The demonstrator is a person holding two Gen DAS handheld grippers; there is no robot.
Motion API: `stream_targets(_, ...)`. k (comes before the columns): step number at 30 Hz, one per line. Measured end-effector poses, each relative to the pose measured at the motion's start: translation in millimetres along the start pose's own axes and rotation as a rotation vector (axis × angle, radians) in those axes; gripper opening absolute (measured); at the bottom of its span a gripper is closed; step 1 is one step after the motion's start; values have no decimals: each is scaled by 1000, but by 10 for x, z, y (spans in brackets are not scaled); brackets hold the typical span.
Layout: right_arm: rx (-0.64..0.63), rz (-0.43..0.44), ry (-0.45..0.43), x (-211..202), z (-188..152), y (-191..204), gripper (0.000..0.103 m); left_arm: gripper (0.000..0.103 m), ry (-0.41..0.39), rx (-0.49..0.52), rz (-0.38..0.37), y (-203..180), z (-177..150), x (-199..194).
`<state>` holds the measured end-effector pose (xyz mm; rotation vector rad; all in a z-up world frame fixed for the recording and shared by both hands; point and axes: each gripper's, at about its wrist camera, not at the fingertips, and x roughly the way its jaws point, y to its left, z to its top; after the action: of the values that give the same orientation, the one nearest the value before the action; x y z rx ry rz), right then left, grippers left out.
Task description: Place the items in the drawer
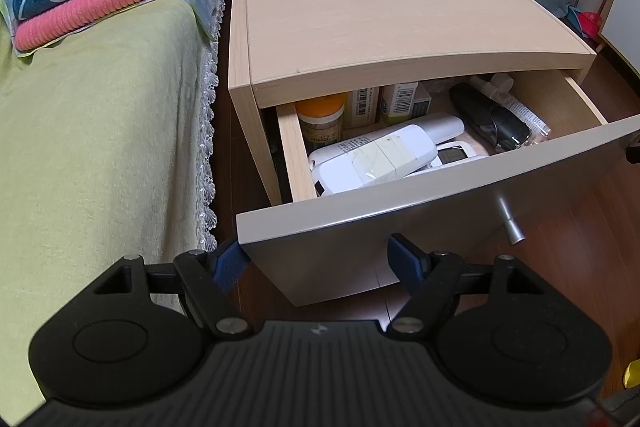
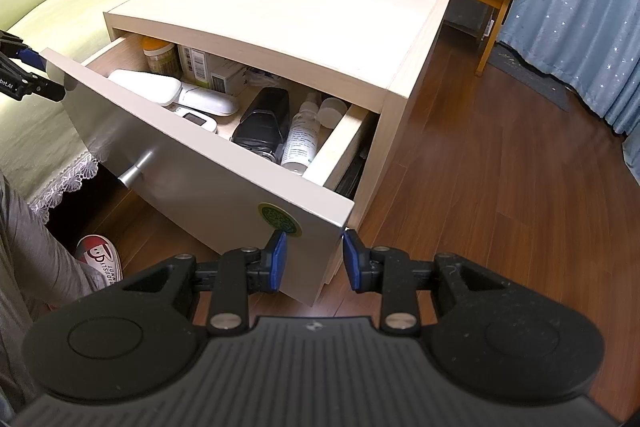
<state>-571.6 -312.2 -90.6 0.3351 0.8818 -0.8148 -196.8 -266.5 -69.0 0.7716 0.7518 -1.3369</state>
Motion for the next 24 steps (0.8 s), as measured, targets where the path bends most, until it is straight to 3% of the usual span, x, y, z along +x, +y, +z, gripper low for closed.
stream_targets(17, 19, -3, -13, 2, -9, -19, 28, 73, 8, -16, 19, -8, -7, 15)
stream_targets(24, 184, -40, -46, -137, -18, -11, 28, 73, 28, -71, 51, -68, -33, -73)
